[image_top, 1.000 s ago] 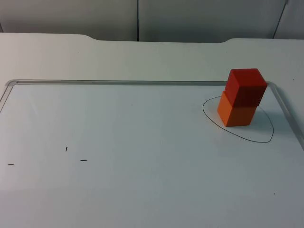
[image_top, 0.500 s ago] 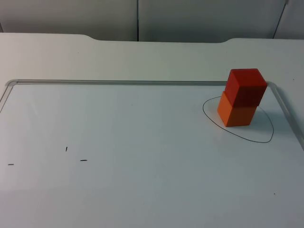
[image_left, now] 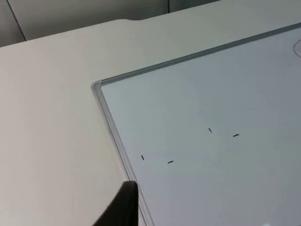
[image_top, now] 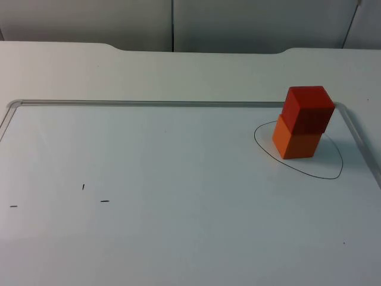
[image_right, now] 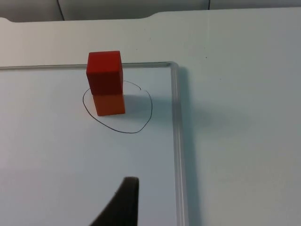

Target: Pick up one cube with the left hand and another cube with the right hand. First place the cube in the right hand at the target position, then stack the cube in the left hand on top.

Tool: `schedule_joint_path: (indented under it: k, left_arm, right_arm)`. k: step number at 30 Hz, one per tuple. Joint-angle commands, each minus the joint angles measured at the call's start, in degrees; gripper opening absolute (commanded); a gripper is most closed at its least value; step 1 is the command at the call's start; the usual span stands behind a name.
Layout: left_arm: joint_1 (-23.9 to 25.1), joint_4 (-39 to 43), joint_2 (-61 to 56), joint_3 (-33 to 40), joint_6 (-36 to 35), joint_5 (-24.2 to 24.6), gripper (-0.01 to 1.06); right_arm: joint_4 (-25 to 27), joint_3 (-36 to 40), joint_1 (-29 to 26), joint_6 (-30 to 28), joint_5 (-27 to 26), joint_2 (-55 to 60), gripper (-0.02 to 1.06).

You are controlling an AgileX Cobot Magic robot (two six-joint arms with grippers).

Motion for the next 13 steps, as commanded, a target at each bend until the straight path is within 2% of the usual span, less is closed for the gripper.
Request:
schedule_joint_path:
  k: [1, 9, 13]
  left_arm:
    - [2.37, -0.14, -0.21, 0.44, -0.35, -0.61, 1.01]
    - [12.91, -0.14, -0.21, 0.44, -0.35, -0.61, 1.01]
    - [16.49, -0.14, -0.21, 0.44, -0.35, -0.61, 1.01]
  right_arm:
    - [-0.19, 0.52, -0.39, 0.11, -0.62, -0.25, 1.05]
    - [-0.19, 0.52, -0.39, 0.11, -0.62, -0.25, 1.05]
    - [-0.19, 0.52, -0.39, 0.11, -0.62, -0.25, 1.05]
